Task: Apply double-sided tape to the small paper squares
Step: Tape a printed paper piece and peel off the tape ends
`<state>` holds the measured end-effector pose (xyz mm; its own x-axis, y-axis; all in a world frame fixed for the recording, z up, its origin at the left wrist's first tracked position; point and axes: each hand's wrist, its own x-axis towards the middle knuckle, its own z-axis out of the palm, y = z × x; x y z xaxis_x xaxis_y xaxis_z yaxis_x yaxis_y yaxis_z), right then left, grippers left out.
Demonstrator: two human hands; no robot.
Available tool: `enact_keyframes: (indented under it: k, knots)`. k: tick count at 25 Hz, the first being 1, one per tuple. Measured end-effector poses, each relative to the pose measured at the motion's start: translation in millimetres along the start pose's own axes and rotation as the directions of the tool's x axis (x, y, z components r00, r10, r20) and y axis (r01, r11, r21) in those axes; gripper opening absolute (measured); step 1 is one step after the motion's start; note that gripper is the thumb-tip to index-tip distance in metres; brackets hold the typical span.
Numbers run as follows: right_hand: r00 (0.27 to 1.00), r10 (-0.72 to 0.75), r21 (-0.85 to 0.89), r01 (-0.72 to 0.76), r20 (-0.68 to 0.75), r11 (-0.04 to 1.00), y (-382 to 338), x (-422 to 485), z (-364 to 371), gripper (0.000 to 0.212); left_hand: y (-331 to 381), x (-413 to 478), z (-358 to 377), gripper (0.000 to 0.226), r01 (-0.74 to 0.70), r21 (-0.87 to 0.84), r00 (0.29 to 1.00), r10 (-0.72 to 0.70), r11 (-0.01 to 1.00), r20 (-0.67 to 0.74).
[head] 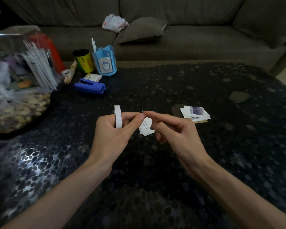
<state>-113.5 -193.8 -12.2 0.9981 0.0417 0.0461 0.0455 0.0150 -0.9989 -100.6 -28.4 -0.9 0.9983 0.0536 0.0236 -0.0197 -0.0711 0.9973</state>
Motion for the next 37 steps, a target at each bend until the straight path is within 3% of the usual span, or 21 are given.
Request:
enact_keyframes:
  k: [37]
  knots:
    - [1.000, -0.012, 0.001, 0.012, 0.003, 1.000, -2.9, -0.8, -0.1, 0.038, 1.3, -1.2, 1.0, 0.011, -0.032, -0.042, 0.999, 0.033, 0.999, 0.023]
